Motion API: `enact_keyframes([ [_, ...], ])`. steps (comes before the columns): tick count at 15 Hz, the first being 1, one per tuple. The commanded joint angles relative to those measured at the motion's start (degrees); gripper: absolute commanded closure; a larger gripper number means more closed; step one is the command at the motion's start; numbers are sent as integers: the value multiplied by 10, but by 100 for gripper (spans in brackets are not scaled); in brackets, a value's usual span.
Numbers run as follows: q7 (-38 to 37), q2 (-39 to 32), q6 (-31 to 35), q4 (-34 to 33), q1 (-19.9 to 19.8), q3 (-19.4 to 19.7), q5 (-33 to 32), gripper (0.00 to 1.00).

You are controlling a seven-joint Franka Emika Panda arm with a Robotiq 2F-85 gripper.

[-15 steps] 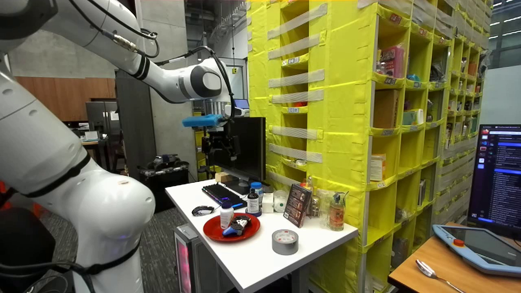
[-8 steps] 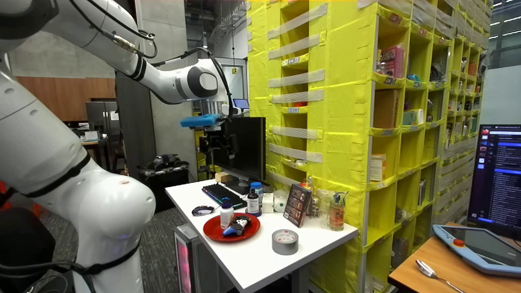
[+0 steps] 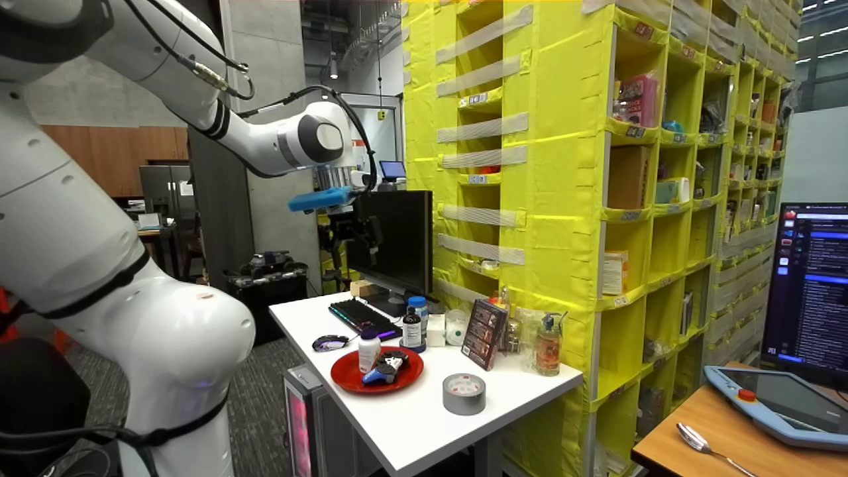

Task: Remove the bottle from the plate

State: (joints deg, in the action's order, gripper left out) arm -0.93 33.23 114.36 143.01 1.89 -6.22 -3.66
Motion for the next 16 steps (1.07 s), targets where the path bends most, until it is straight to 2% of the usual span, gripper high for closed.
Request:
enact_keyframes([
  [1, -9, -49, 18, -37, 5, -22, -51, 0],
  [7, -3, -127, 51, -75, 13, -41, -123, 0],
  [16, 15, -248, 94, -102, 32, -34, -124, 0],
])
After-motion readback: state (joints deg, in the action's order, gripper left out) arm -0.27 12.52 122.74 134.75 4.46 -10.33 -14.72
